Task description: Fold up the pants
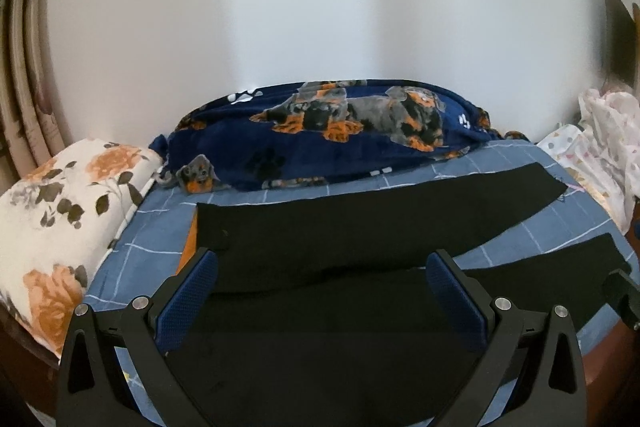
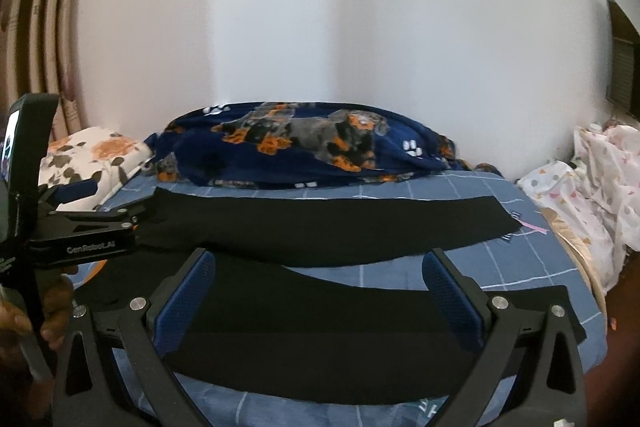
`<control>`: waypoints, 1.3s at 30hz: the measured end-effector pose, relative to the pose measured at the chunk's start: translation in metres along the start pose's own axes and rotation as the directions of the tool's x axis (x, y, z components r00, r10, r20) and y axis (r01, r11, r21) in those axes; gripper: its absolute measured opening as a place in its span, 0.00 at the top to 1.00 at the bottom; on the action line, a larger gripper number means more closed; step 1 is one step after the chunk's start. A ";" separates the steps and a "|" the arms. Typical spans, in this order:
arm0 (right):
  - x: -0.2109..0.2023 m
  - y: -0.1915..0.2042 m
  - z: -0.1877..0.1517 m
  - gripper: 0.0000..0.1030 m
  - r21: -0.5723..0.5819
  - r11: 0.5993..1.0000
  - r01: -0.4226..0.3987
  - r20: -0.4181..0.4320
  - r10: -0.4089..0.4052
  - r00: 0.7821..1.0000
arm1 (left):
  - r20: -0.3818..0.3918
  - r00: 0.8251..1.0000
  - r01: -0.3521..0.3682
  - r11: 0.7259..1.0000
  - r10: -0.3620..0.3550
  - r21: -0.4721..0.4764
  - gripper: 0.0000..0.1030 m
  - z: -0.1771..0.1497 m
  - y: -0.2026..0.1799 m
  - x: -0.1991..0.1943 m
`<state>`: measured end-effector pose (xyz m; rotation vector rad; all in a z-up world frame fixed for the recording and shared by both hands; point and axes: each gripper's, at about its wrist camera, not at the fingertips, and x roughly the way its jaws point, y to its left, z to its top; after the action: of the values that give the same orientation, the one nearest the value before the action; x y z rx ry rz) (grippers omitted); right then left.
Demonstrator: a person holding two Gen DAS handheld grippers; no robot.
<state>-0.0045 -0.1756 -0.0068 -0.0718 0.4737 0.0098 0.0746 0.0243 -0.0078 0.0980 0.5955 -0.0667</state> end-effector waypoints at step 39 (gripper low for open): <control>0.124 -0.009 -0.045 0.00 0.065 0.996 -0.064 -0.312 0.081 0.947 | -0.394 0.912 0.097 0.993 -0.118 -0.071 0.18 0.016 0.248 0.311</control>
<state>0.0856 -0.1889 -0.1022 -0.0023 0.7960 0.0586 0.3627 0.2583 -0.1513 0.0287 1.0108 -0.1407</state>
